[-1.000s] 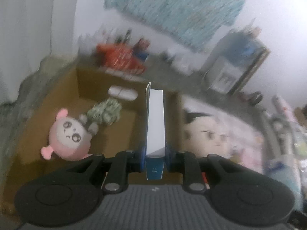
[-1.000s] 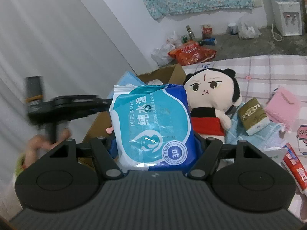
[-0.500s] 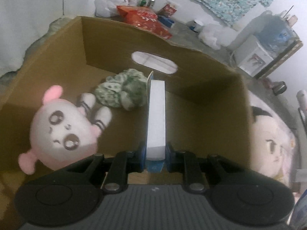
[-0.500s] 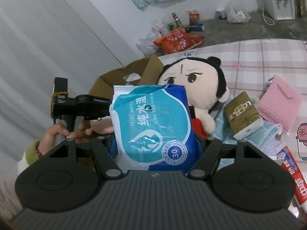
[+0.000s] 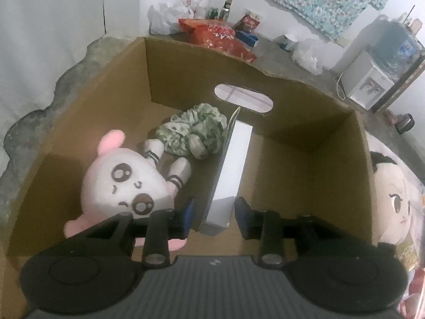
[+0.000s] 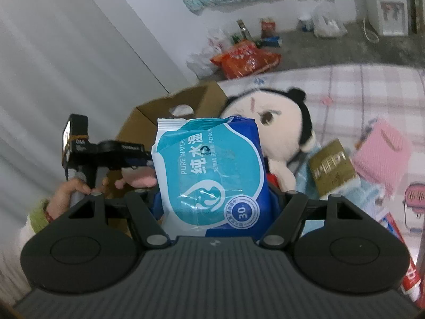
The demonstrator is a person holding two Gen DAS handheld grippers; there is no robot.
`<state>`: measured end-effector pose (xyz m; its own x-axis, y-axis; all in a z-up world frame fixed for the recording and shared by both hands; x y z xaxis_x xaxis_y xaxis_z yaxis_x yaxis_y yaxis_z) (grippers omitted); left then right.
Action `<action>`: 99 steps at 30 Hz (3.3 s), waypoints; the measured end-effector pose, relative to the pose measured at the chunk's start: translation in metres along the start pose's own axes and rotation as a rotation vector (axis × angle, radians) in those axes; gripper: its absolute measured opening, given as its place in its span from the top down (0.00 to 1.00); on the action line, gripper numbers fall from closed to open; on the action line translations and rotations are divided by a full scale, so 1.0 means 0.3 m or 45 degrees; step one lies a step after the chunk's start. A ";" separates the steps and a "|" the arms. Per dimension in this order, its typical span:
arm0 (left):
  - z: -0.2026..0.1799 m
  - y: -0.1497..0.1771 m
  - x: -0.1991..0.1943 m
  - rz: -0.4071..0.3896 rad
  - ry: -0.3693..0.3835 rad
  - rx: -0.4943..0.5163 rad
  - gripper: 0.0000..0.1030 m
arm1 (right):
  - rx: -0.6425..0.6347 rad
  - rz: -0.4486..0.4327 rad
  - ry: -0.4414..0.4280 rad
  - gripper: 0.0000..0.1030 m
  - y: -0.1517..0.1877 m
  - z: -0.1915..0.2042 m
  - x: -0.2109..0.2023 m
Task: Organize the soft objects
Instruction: 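Lower the bandage box into the cardboard box and open the left tool, then lower the wet wipes pack into the cardboard box and open the right tool, then move both tools away from the box back over the mat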
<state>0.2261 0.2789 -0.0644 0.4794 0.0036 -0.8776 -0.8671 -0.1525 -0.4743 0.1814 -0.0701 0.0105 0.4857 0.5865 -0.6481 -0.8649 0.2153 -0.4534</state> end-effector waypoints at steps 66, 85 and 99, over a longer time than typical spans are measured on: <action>-0.010 -0.072 0.071 0.027 0.134 -0.012 0.79 | -0.235 -0.120 0.117 0.28 -0.132 0.316 0.117; -0.011 -0.082 0.036 -0.008 -0.153 0.108 0.75 | -0.218 -0.127 0.114 0.30 -0.113 0.292 0.105; -0.102 -0.116 0.159 0.080 -0.078 0.153 0.84 | -0.225 -0.131 0.130 0.31 -0.107 0.273 0.098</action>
<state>0.2834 0.2541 -0.0876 0.4176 0.0588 -0.9067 -0.9069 -0.0347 -0.4199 0.2131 0.0041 0.0561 0.5882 0.4849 -0.6473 -0.7789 0.1242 -0.6147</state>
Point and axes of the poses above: each gripper's, at about its wrist camera, not at the fingertips, and x roughly the way its jaws point, z to its left, y to its underside, the point moved 3 cm from there along x, roughly the way its jaws point, and after that the axes turned 12 degrees about x, right-handed, at the moved point
